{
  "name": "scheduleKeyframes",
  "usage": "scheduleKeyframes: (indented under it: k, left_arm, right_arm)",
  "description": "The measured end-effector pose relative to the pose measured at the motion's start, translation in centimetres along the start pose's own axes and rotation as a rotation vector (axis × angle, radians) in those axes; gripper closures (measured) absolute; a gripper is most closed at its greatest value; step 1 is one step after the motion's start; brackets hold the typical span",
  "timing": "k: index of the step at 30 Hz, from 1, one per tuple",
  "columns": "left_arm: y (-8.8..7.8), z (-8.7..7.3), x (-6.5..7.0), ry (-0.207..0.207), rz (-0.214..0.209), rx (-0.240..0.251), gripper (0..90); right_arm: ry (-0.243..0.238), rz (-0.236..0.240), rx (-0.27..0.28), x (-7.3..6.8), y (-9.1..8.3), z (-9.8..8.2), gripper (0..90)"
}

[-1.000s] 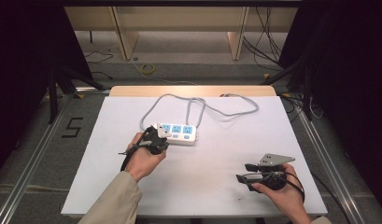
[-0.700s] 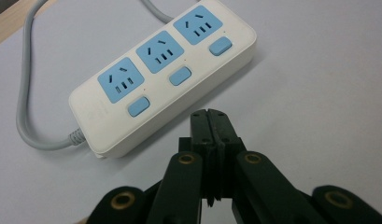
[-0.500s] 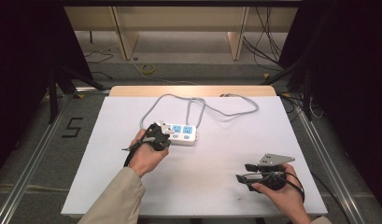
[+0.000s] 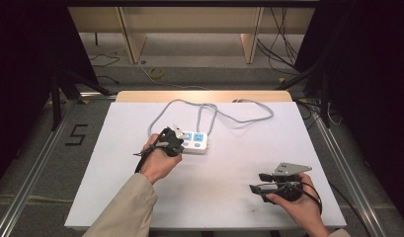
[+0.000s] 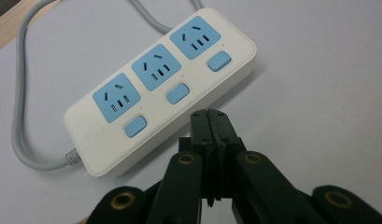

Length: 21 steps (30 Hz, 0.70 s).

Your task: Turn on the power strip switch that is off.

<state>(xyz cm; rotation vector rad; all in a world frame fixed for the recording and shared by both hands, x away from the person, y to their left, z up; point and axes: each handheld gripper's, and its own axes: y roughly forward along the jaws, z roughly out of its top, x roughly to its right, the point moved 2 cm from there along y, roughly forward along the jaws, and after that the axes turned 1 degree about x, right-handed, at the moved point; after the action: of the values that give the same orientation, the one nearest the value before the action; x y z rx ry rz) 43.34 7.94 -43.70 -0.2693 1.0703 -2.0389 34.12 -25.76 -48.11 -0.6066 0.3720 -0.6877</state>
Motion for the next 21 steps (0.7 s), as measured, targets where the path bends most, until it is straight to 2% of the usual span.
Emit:
scheduleKeyframes:
  k: [21]
  left_arm:
    - [1.0,1.3,0.0,0.007,-0.008,-0.025,89.7]
  right_arm:
    - [0.0,0.0,0.0,0.0,0.0,0.0,41.0]
